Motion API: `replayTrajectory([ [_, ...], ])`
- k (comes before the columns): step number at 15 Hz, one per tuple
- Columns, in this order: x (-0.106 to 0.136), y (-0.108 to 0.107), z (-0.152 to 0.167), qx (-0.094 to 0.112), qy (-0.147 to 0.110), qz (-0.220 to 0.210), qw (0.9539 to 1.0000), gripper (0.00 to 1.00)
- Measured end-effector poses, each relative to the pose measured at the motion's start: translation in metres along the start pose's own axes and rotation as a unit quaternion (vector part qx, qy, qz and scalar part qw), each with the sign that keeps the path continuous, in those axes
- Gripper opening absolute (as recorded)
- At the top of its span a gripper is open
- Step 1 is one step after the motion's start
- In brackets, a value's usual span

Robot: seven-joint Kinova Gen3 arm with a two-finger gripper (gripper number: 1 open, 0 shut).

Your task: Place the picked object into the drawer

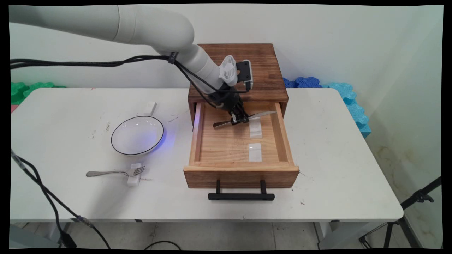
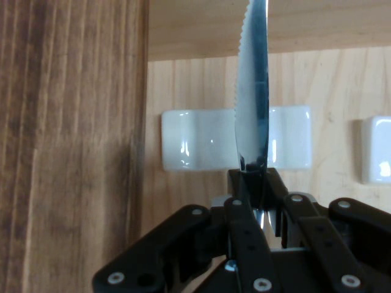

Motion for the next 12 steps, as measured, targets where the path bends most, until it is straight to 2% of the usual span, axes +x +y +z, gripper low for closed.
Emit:
replayTrajectory([
  [12,-0.003,0.004,0.018,-0.008,0.001,0.000,1.0000,0.00],
])
